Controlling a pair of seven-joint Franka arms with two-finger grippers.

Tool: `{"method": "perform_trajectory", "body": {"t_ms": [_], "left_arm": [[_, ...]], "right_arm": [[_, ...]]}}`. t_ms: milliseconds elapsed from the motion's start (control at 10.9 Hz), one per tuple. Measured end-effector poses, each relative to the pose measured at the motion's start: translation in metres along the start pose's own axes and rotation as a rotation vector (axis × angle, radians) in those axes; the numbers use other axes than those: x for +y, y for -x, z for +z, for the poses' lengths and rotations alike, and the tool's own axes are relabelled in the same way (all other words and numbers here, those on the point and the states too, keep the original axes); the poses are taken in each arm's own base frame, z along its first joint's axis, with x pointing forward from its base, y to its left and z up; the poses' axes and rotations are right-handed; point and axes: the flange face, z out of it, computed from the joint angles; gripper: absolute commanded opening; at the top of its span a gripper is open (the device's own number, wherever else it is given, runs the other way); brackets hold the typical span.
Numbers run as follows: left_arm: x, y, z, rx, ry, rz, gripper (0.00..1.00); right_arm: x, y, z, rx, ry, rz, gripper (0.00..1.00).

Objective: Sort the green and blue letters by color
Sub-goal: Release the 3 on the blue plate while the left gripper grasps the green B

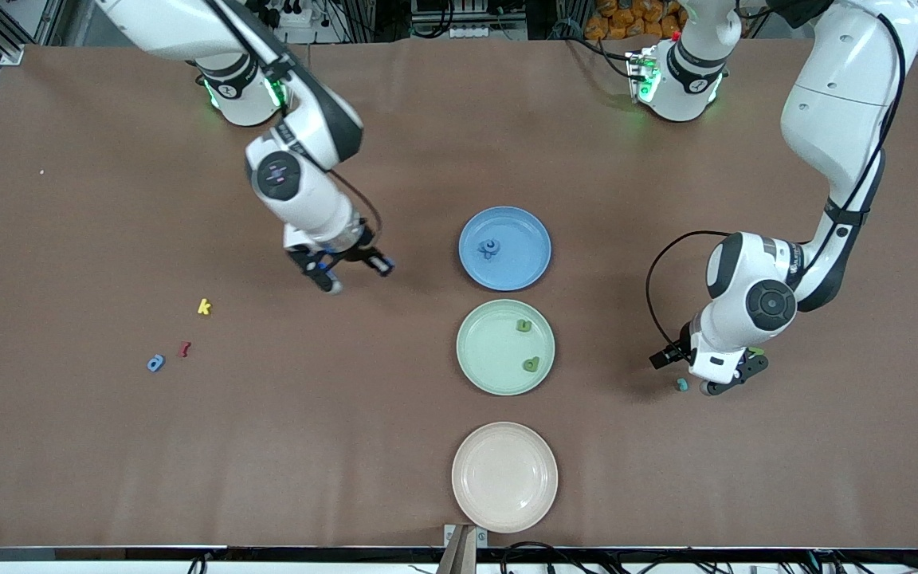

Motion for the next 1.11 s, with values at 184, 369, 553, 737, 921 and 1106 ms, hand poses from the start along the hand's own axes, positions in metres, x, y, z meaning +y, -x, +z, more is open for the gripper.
{"method": "perform_trajectory", "body": {"t_ms": [184,369,553,737,921,1106], "left_arm": [[-0.002,0.0,0.004,-0.006,-0.003,-0.003,1.0],[-0.003,0.0,0.006,-0.008,-0.004,-0.004,1.0],[-0.003,0.0,0.006,-0.009,-0.004,-0.004,0.63],[-0.002,0.0,0.007,-0.01,-0.004,-0.003,0.0],[-0.001,0.001,0.007,-0.009,-0.001,-0.002,0.0],[0.003,0.0,0.003,-0.003,0.007,0.002,0.0]], "right_arm": [[-0.031,0.054,0.007,-0.031,-0.022,0.013,0.0],[-0.045,0.093,0.018,-0.021,-0.019,0.027,0.0],[-0.053,0.129,0.039,0.004,-0.004,0.042,0.0],[-0.059,0.151,0.069,0.025,0.017,0.053,0.01],[-0.067,0.16,0.091,0.022,0.025,0.066,0.05],[-0.073,0.158,0.098,0.021,0.022,0.066,0.14]]}}
